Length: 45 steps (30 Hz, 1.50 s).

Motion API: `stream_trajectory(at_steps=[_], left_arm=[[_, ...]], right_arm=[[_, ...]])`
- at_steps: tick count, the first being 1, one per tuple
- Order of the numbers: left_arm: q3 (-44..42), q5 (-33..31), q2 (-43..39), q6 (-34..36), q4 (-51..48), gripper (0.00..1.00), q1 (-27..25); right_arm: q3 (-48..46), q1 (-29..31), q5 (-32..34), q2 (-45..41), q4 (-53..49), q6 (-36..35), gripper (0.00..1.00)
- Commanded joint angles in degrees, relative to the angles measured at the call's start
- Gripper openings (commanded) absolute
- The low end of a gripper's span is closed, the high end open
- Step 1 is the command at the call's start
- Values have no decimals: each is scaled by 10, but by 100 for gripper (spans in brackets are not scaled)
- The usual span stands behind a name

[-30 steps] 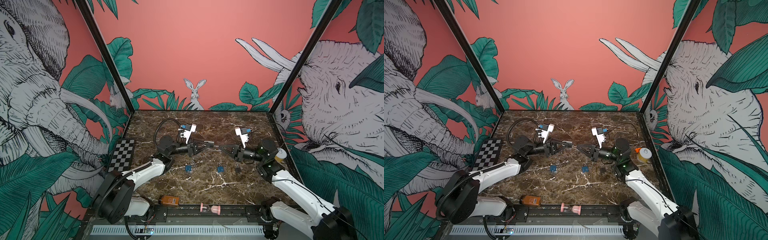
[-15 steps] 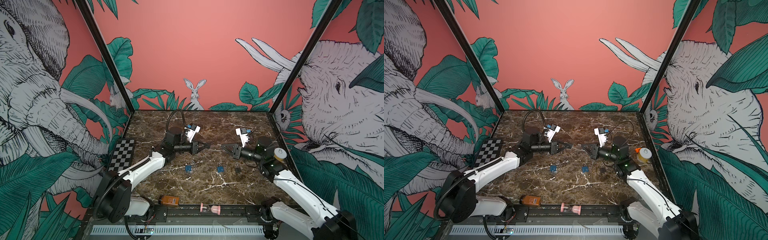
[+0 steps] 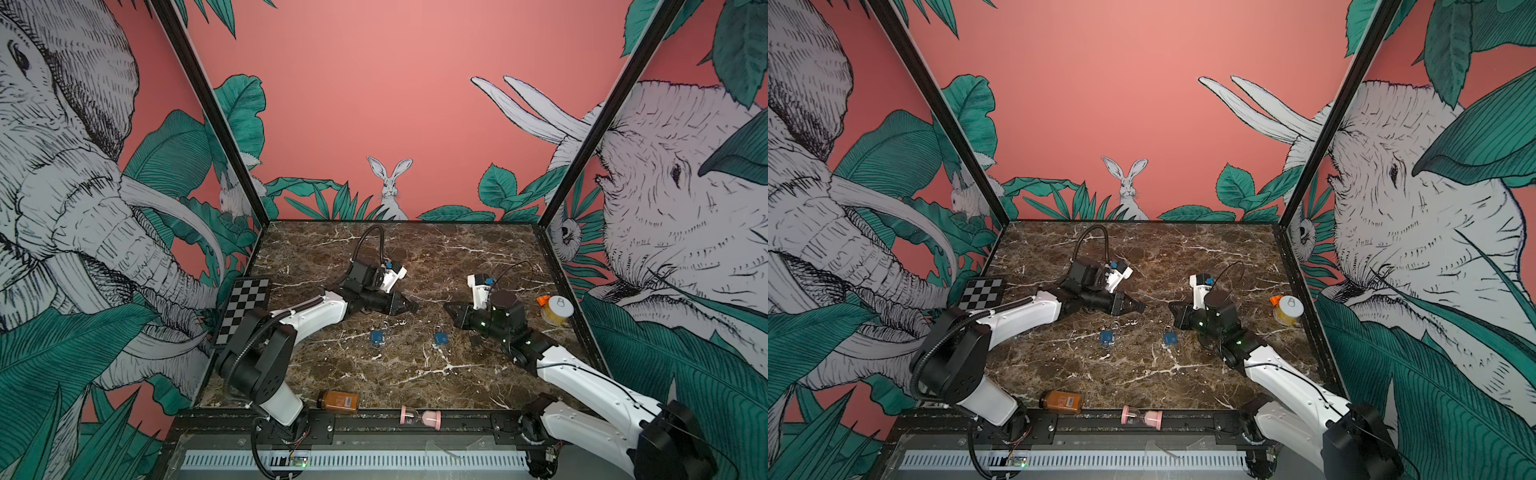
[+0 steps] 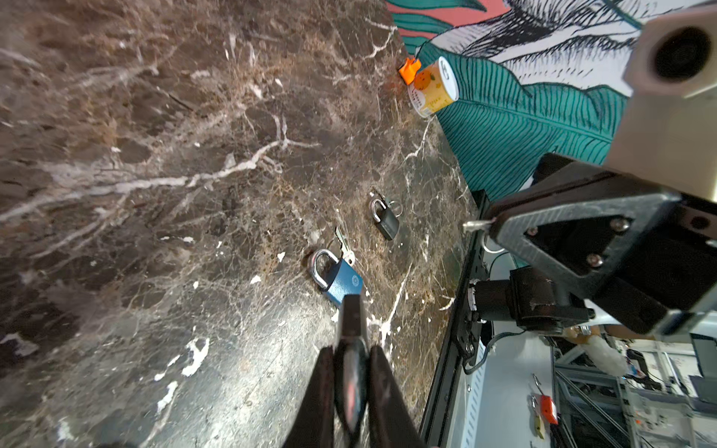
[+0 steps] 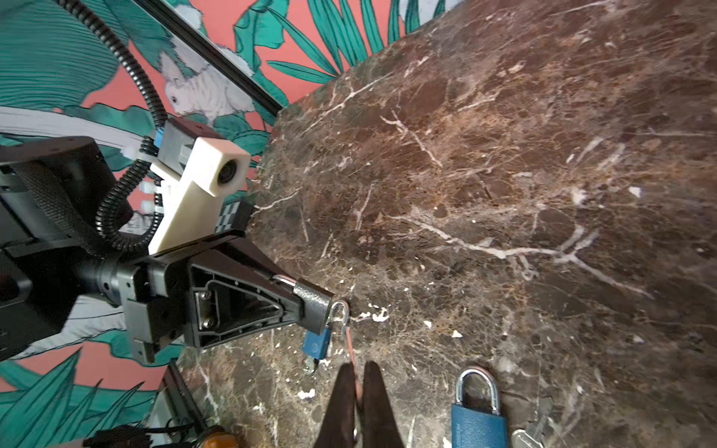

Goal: Lock with the key

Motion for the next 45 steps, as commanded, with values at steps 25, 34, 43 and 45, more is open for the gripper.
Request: stream_trajectory(at_steps=[25,34,43,45], left_arm=[[223,5,236,290,-391,0,-42],[253,-17,271,306,-423,0,-43],[246,-34,269,291,-394,14,-43],[247,-46,269,288,-386,15,-43]], right_arm=[[8,131,179,242,172,108,0],[-13,137,195,284,216,132,0],[-29,138,203,313,250,144,0],[-29,138,200,321,258,148,2]])
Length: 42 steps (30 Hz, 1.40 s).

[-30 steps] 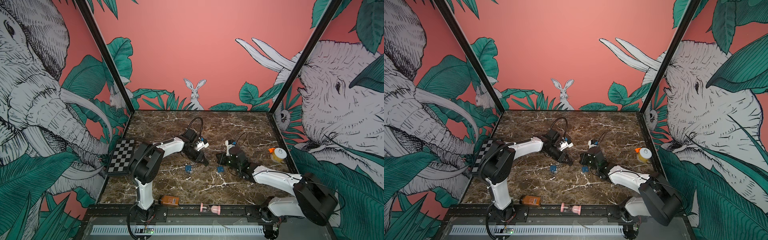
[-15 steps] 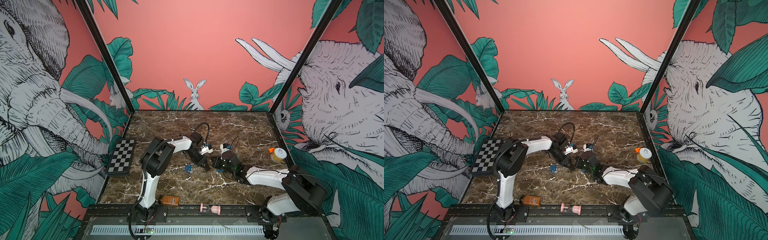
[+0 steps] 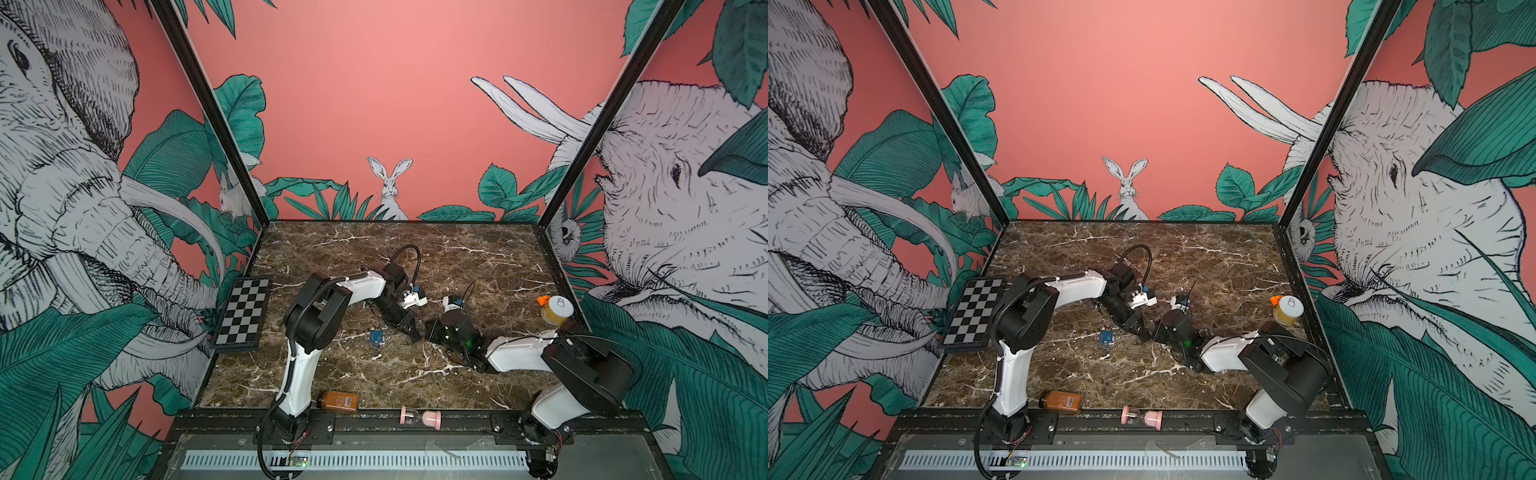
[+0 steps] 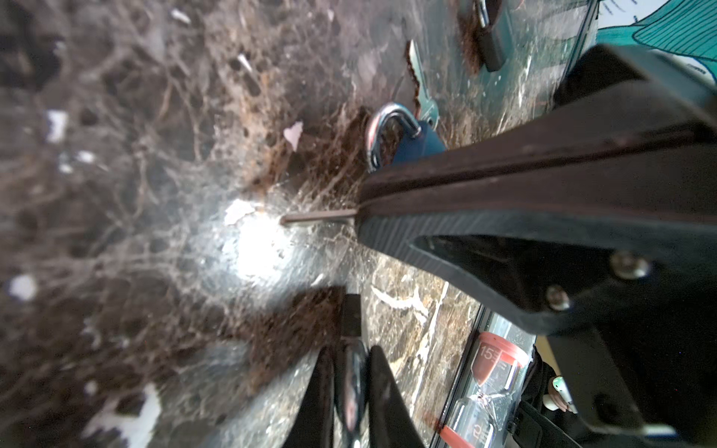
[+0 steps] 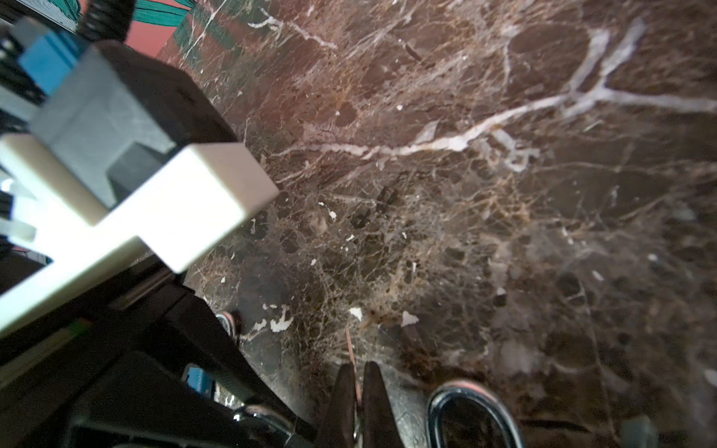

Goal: Lock with the key

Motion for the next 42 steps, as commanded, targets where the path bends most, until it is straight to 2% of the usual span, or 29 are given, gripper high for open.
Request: stream_trajectory(at_steps=[1,3,14,20,25,30,32,34,37,38,39,40,42], left_arm=[[2,-44,2,3,8,17,-1],[7,-51,2,2,10,25,-1],[31,-63,1,3,3,35,-1],[30,-84,-19,-3,9,37,4],[33,-99,-42,-27,22,41,17],[30,-153,-71,-42,47,44,24],[19,-177,-90,-57,74,44,26],[-3,-206,-118,-75,121,45,26],[-55,-227,-180,-89,207,46,27],[-72,-228,-203,-89,235,47,27],[-84,-238,-224,-95,251,51,27],[-90,-246,-239,-99,259,51,27],[-99,-261,-276,-96,265,54,27]], right_arm=[[-5,4,9,14,41,14,3],[-4,5,6,16,46,16,6],[-7,9,5,33,55,20,19],[-10,10,10,25,47,15,21],[-7,11,17,-18,18,-2,22],[2,11,23,-57,-22,-30,22],[14,10,4,-68,-26,-66,25],[45,11,-29,-77,-63,-107,31],[93,15,-52,-100,-130,-161,47],[104,17,-52,-110,-146,-175,60],[110,18,-54,-121,-155,-188,82],[117,18,-57,-130,-165,-195,97],[143,18,-61,-143,-209,-213,98]])
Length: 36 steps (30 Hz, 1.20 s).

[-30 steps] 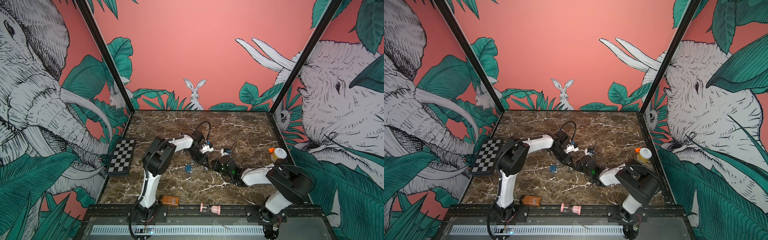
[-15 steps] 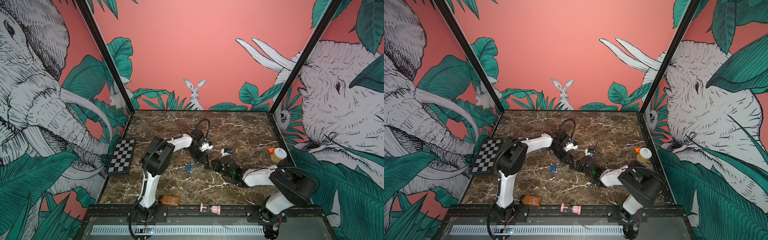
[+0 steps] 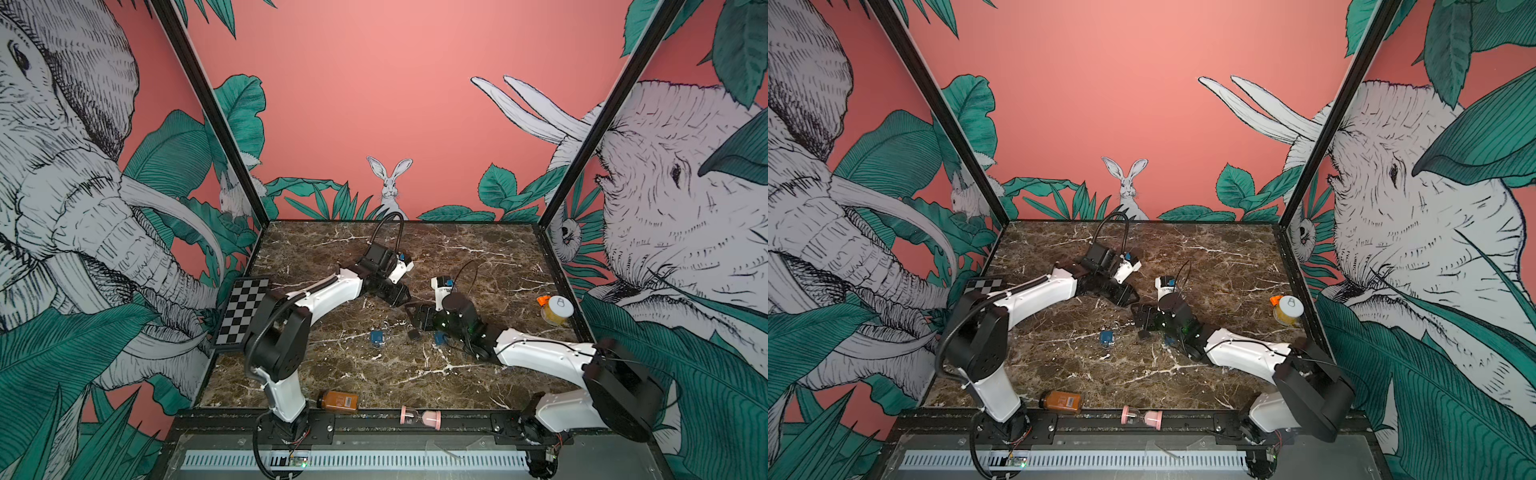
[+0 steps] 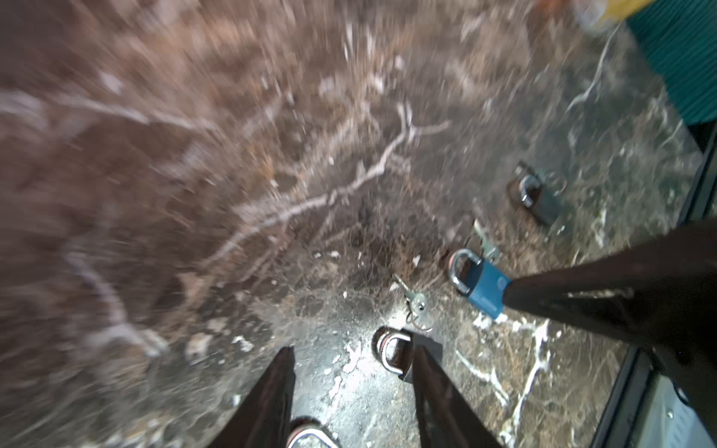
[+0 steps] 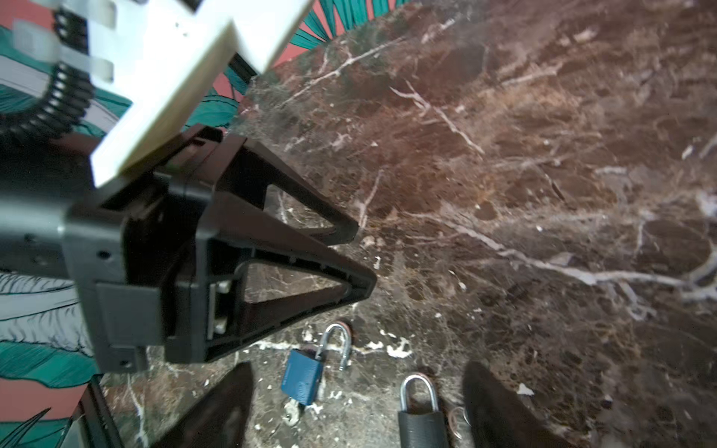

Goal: Lock with the key

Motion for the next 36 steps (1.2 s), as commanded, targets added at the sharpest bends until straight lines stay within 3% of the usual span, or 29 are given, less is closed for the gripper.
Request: stream_trajectory(at_steps=[1,4,5,7,9,11,13,15,23,26,30,36], left_arm=[[-25,-41,-72,-10,74,53,0],[-63,-86,-130,-26,115,54,0],[-75,-106,-151,-41,125,54,2],[-96,-110,-181,-68,137,55,10],[-114,-110,-202,-113,138,68,25],[-117,-120,-210,-163,108,86,42],[-119,-94,-212,-169,78,87,57],[-137,-119,-232,-167,51,97,60],[-250,-200,-367,-183,49,96,75],[-284,-204,-414,-197,61,95,83],[-315,-239,-450,-224,55,94,95],[-377,-152,-483,-281,110,93,158]], right_arm=[[38,3,-20,-26,-85,-66,98],[61,5,17,-43,-115,-68,98],[57,5,37,-49,-103,-53,98],[35,5,15,-57,-42,-54,98],[28,1,4,-52,-32,-41,98],[56,-4,-18,-32,-86,-39,98],[90,-3,-56,-13,-127,-51,98],[107,6,-50,-7,-144,-62,98],[191,70,117,57,-302,-19,91],[234,98,136,99,-343,-11,83],[301,123,133,176,-399,4,80],[362,152,156,257,-429,59,81]])
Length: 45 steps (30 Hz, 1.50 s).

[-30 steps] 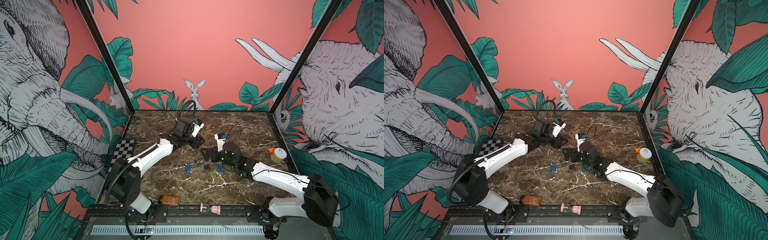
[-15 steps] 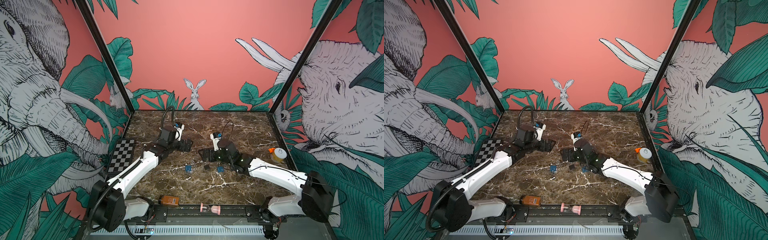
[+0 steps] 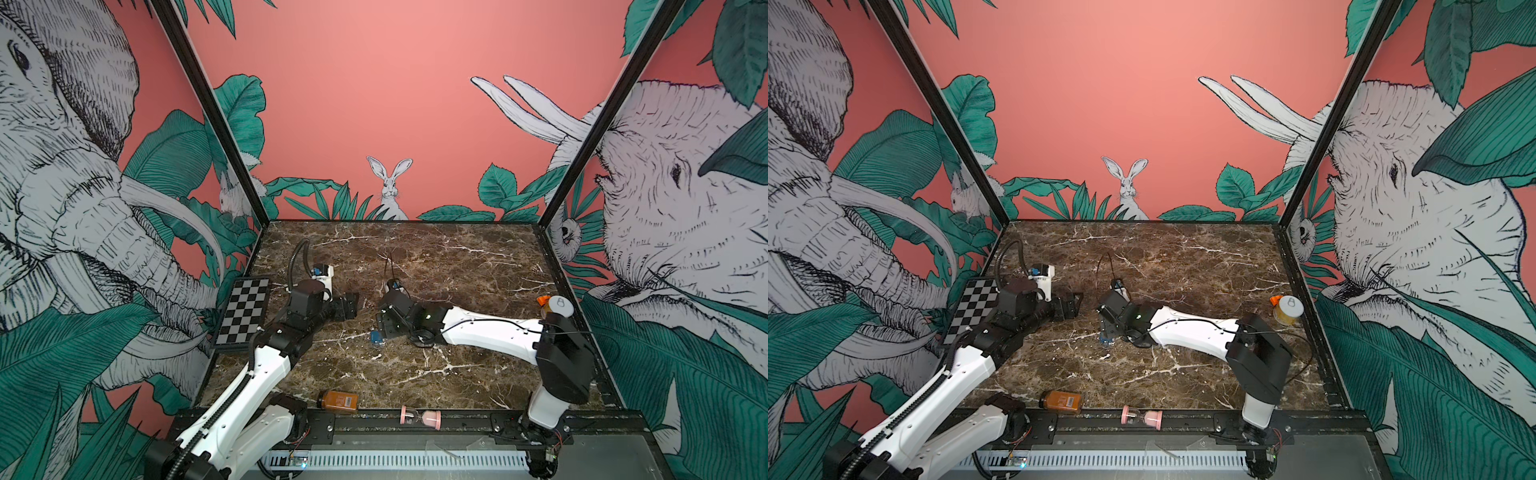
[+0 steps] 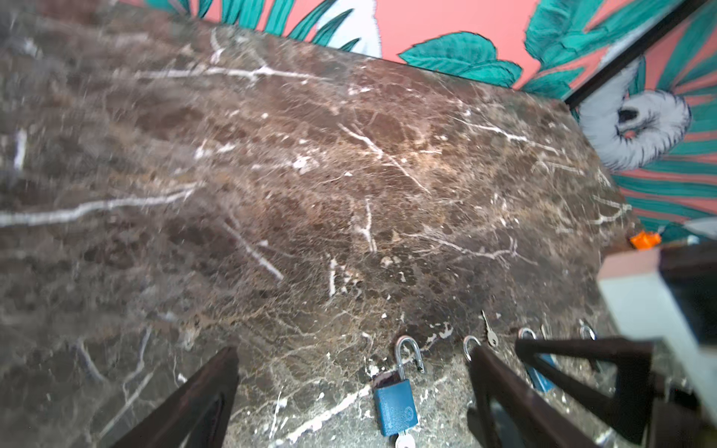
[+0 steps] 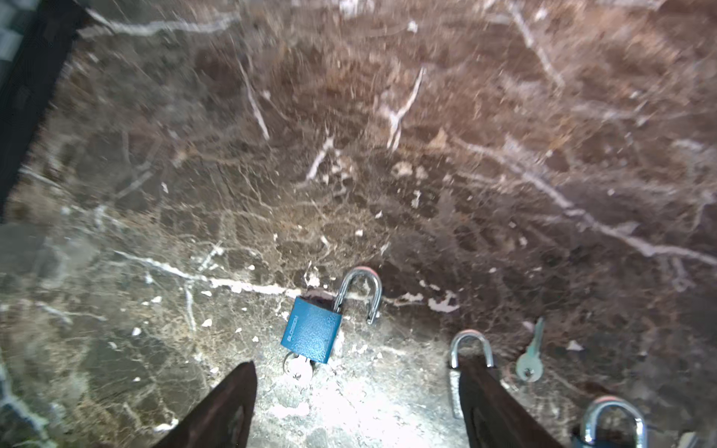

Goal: Lock with the key

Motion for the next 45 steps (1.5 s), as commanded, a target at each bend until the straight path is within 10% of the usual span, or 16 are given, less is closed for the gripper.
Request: stream_trajectory(at_steps=[1,13,45], left_arm=[[-24,43,-15,-45,29,93,23],[-58,54,-43,-59,30,92,44],[-85,105,-25,-50,56,92,67]], right_arm=[[23,8,19,23,-36,45,81],[107,12,-78,130,-49,50,65],[148,27,-28,212,-120,-21,51]])
